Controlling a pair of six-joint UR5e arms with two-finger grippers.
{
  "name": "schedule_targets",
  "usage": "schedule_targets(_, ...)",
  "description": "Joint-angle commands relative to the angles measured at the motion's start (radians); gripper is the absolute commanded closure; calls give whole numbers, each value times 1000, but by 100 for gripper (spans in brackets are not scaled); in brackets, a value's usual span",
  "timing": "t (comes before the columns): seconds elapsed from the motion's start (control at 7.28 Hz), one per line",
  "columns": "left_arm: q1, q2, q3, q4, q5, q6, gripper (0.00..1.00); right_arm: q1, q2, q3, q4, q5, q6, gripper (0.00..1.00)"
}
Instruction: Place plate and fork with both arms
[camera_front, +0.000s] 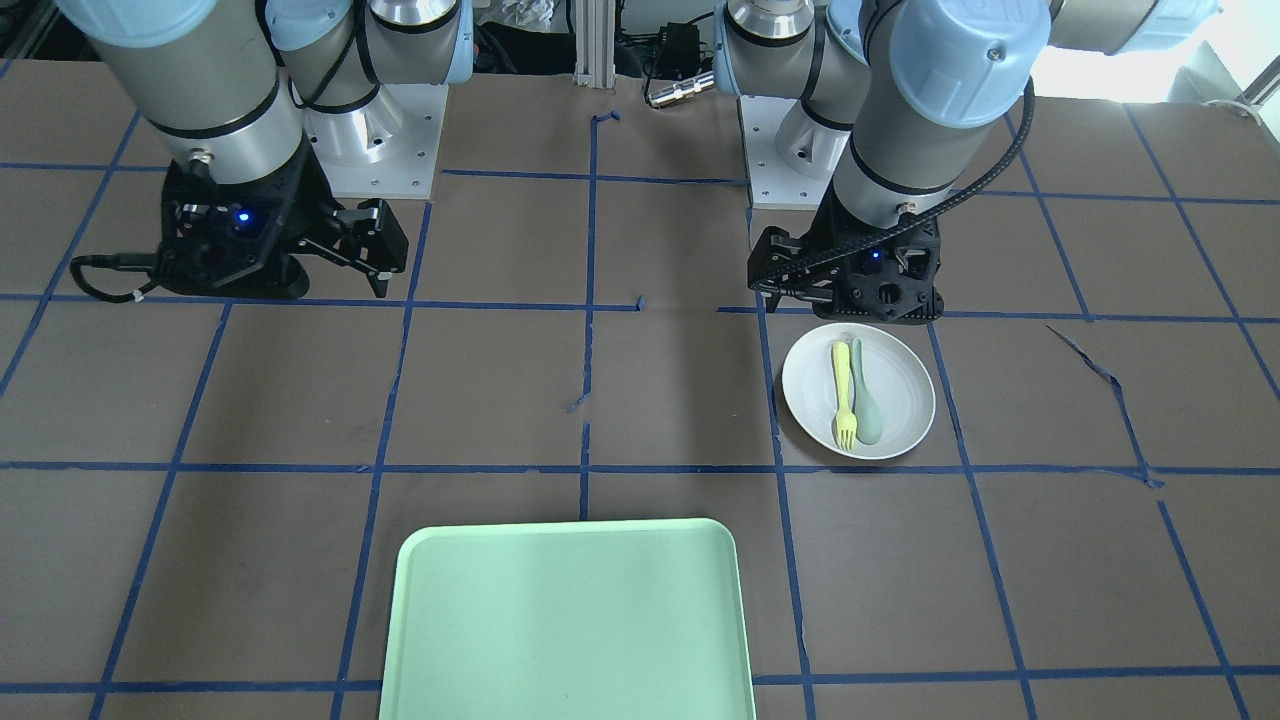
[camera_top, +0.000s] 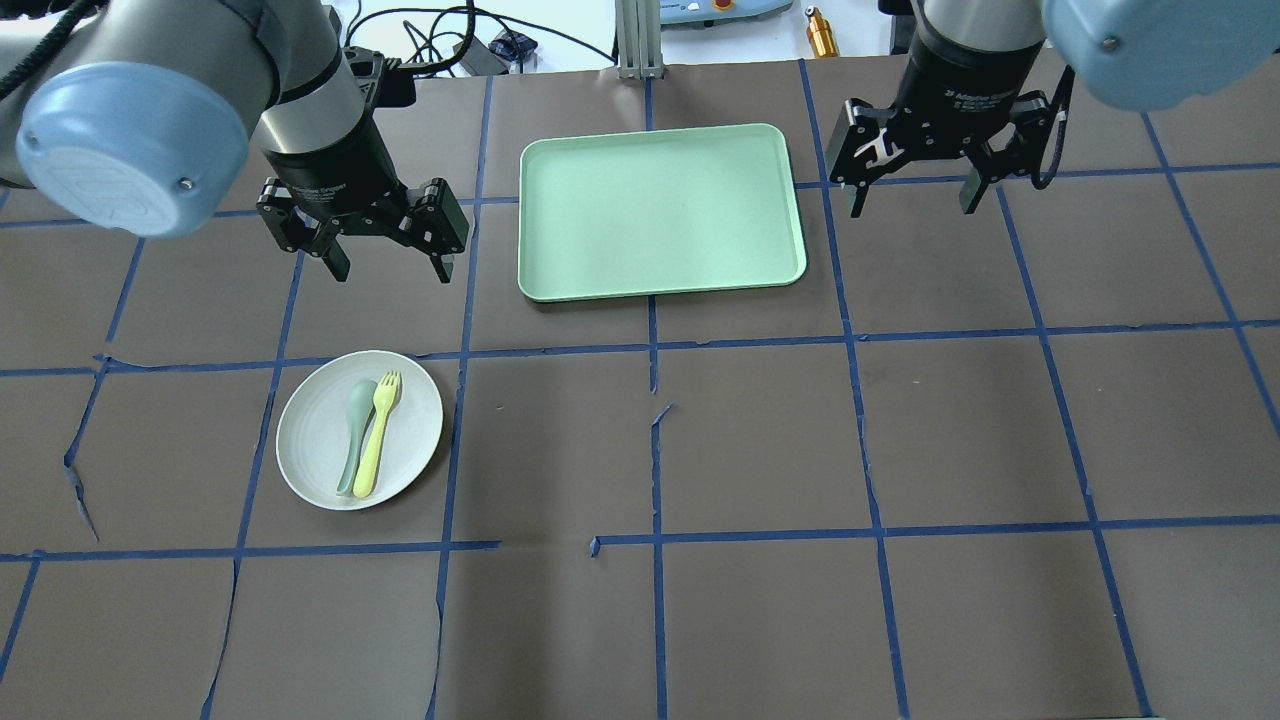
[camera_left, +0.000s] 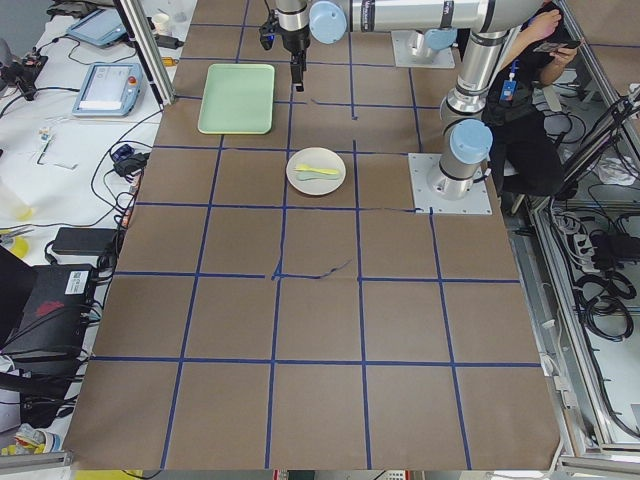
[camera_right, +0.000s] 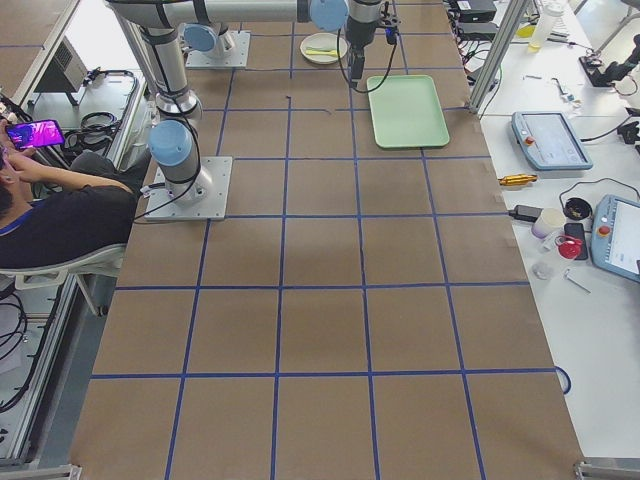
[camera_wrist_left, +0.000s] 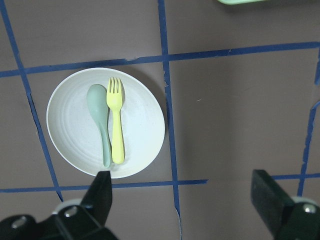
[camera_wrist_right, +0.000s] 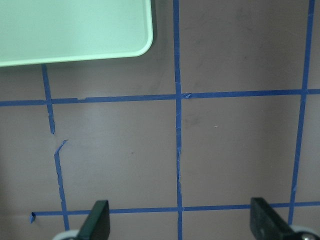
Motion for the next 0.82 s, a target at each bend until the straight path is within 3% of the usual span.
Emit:
schedule_targets(0.0, -1, 36, 2, -29, 4, -5, 0, -25, -2, 17, -21, 43, 9, 0)
schedule_targets(0.41, -7, 37, -12, -63, -6, -8, 0, 2, -4, 50, -44, 46, 44, 0)
schedule_targets(0.69, 8, -14, -15, -5, 45, 21, 0, 11, 2, 57, -46, 38, 25, 0)
